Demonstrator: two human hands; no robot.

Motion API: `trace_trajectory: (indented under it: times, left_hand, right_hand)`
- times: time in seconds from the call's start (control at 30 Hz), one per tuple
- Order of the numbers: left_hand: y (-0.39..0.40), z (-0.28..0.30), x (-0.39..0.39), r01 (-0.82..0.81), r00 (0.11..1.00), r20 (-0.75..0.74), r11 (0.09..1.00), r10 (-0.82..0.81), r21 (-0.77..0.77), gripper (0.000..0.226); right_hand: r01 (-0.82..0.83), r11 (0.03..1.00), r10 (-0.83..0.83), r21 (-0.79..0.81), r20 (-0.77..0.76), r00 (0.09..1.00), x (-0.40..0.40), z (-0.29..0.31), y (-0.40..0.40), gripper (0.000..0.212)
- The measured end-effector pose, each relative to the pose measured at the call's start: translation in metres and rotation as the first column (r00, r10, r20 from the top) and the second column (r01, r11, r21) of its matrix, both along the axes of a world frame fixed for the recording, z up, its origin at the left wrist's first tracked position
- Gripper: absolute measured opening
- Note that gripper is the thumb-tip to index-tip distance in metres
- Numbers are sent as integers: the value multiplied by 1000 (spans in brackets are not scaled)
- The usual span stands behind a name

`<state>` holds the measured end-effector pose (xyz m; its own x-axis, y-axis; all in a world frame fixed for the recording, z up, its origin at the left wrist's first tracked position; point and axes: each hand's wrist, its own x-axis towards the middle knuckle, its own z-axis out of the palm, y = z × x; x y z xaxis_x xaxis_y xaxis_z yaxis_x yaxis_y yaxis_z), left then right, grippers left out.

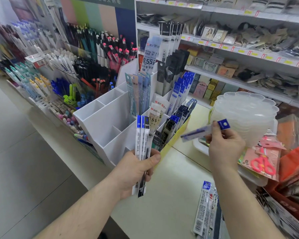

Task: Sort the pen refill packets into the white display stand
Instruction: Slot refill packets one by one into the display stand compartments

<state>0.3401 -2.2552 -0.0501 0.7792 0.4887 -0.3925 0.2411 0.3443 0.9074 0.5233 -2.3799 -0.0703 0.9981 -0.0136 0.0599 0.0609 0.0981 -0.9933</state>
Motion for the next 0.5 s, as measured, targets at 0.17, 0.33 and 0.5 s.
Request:
trace_trajectory:
  times: [0.17, 0.33, 0.5]
  left_hand:
    - [-5, 0, 2, -3, 1000, -6, 1000, 3, 21, 6]
    - [-8, 1, 1, -5, 1000, -14, 1000, 5, 21, 6]
    - [-8, 0, -3, -1, 999, -36, 999, 2, 34, 5]
  right_hand:
    - [-93, 990, 93, -102, -2, 996, 9, -22, 23, 38]
    - [-191, 941, 182, -278, -58, 982, 15, -37, 47, 38]
    - [-354, 791, 348, -498, -108, 931, 18, -52, 67, 23]
